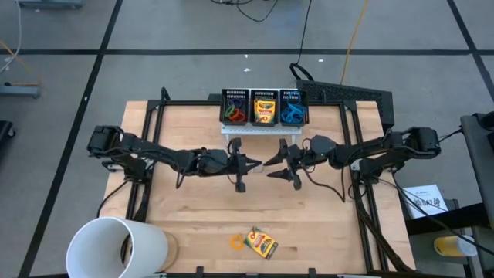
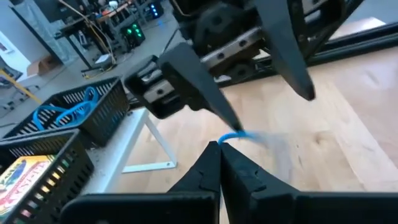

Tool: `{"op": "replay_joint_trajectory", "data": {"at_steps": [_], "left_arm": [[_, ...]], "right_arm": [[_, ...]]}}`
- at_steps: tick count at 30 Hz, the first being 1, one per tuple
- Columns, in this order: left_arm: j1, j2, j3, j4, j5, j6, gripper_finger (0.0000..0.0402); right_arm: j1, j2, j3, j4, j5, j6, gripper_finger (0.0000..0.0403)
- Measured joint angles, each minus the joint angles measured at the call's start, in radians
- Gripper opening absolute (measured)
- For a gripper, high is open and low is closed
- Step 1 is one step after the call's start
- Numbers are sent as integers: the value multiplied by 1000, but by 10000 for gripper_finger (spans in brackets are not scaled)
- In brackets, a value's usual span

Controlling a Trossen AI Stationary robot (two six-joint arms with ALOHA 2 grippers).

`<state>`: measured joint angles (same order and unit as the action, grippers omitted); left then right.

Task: Pick & Place Office Desk Supplies
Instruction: Put the blue rubber band into the right black bin on the shelf

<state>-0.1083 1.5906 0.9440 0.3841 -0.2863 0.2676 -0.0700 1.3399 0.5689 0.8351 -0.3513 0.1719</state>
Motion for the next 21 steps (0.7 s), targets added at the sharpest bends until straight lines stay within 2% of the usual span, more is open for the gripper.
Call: {"op": "replay_joint_trajectory", "data": {"at_steps": [13,17,21], "left_arm": [[2,0,0,34,24,-10,6],[-13,0,0,63,25,22,5],[-24,0,0,72,29,35,4]], "right_arm": [[0,0,0,-10,15,-5,115],[-3,0,0,-9,20,-7,119],[-4,0,0,-14,77,-2,143]]}}
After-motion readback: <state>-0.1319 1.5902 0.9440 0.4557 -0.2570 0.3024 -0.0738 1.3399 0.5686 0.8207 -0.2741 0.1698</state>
